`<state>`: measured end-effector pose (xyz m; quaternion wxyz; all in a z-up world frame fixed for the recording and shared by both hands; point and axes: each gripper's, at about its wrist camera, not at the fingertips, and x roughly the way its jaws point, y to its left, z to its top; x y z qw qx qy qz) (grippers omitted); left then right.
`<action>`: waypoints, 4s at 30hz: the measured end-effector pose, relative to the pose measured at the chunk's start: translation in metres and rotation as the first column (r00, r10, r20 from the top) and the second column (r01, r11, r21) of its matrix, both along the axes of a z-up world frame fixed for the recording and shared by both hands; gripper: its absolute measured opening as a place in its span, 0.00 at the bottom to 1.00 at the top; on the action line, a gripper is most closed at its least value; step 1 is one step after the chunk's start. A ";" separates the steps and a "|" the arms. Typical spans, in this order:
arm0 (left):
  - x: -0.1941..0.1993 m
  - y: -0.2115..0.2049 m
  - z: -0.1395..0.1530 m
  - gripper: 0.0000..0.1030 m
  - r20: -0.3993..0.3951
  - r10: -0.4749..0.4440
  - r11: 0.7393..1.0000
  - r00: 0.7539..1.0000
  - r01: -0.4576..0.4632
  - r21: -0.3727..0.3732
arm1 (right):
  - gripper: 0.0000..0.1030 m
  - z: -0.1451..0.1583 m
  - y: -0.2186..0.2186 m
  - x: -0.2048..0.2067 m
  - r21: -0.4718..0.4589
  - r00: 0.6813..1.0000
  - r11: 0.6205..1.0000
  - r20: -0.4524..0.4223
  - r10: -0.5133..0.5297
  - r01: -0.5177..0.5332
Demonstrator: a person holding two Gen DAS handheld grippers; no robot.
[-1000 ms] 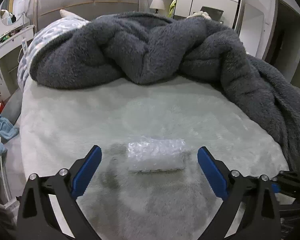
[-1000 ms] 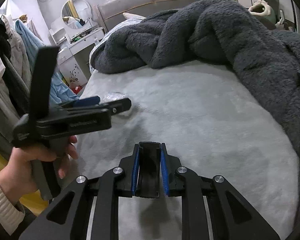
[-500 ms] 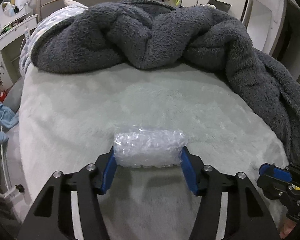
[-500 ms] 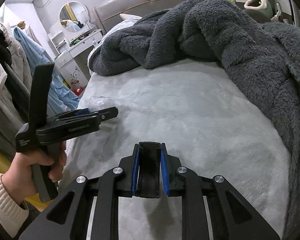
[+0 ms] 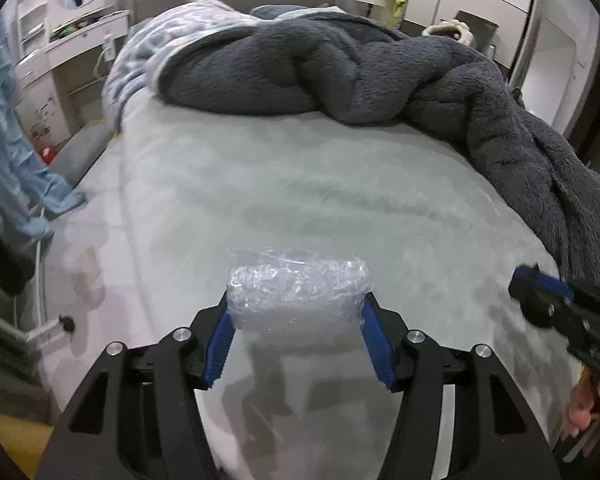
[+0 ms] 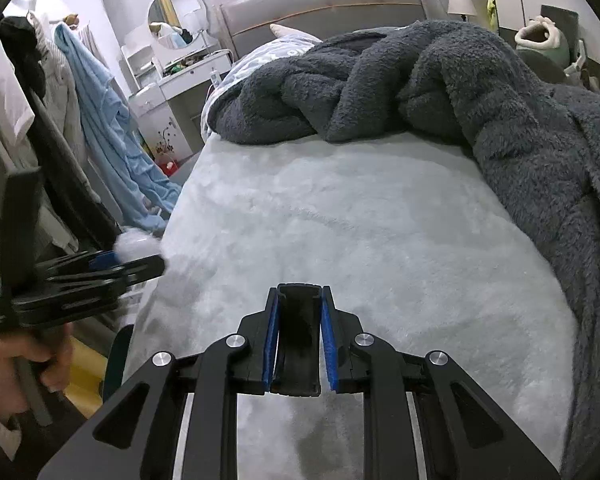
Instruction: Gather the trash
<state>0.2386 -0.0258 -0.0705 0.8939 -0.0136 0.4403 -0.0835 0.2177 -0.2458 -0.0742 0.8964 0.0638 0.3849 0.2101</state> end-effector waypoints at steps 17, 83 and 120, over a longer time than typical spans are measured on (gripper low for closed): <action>-0.073 0.076 -0.008 0.58 -0.065 0.194 0.980 0.979 -0.196 -0.024 | 0.19 0.032 0.078 -0.036 -0.027 0.987 0.987 0.042 0.158 -0.157; -0.176 0.214 0.070 0.94 0.205 0.397 0.917 0.895 -0.392 -0.066 | 0.86 0.015 0.270 -0.045 -0.205 0.923 0.900 -0.061 0.381 -0.385; -0.247 0.073 0.107 0.97 0.519 0.217 0.964 0.827 -0.265 0.019 | 0.97 0.083 0.029 -0.177 -0.060 0.916 0.994 0.397 -0.057 0.088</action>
